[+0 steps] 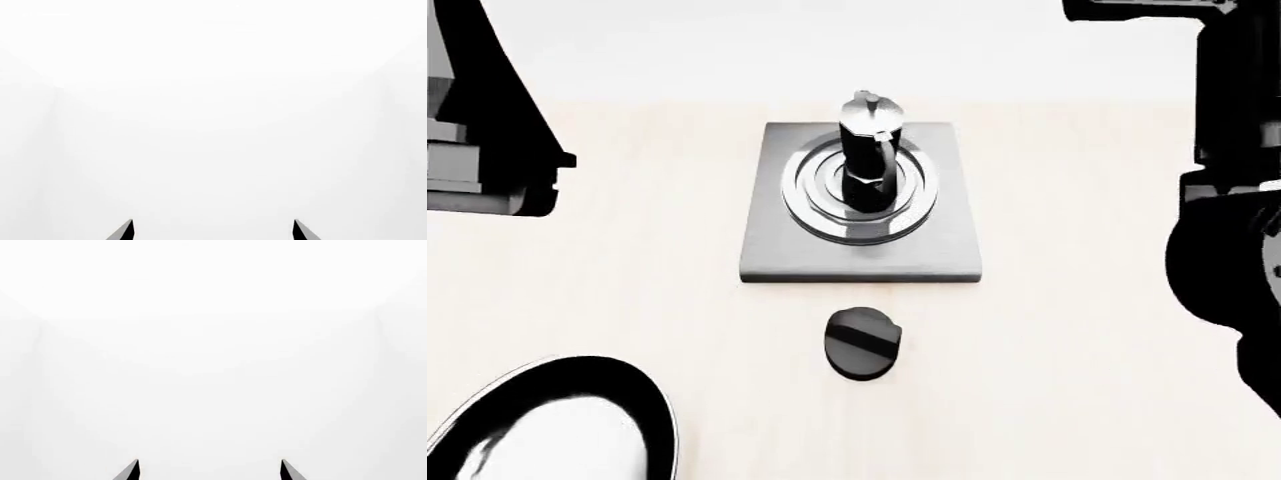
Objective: Turn on the stove and put the moka pot on it.
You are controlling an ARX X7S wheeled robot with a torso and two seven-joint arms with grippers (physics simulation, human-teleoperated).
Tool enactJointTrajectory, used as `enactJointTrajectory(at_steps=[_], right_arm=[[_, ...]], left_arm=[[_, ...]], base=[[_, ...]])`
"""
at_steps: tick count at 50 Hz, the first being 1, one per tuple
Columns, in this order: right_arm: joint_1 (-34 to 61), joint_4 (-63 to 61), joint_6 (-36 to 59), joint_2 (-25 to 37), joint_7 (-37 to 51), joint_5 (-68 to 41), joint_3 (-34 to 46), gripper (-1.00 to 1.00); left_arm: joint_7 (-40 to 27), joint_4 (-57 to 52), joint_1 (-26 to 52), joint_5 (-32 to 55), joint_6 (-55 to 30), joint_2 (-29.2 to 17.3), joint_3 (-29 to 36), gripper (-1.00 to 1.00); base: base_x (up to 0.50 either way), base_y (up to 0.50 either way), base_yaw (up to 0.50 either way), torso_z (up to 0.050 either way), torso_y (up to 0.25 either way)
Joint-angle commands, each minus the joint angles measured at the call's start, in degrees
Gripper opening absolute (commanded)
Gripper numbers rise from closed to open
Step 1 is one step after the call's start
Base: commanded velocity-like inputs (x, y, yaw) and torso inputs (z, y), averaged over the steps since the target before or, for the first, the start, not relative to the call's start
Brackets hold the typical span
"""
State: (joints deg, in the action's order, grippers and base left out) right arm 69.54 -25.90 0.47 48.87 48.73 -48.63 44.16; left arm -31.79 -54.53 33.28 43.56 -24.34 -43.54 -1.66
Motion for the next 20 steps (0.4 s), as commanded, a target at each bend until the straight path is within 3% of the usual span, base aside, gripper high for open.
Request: enactJointTrajectory(at_steps=[1, 5, 11, 20], right_arm=[[0.1, -13.9, 1.4, 10.6, 7.3, -3.1, -4.7, 1.0], [-2.1, -15.9, -0.1, 13.7, 7.8, -2.1, -5.3, 1.0], [-7.2, -18.9, -5.2, 19.8, 10.6, -1.8, -7.2, 1.0], [-12.9, -23.5, -10.8, 27.6, 13.9, -0.7, -8.4, 1.0]], left_arm=[[-3.3, -5.0, 4.0, 6.1, -2.9, -4.6, -2.5, 1.0], [-7.9, -5.4, 3.7, 8.3, 3.3, -11.3, 0.0, 1.0], [-11.1, -5.4, 2.0, 7.9, 10.1, -16.4, 2.6, 1.0], [-13.3, -5.1, -2.4, 4.2, 16.3, -19.0, 6.0, 1.0]], base=[[0.0, 0.0, 0.0, 0.0, 0.0], [0.0, 0.0, 0.0, 0.0, 0.0], [0.0, 0.0, 0.0, 0.0, 0.0], [0.0, 0.0, 0.0, 0.0, 0.0]])
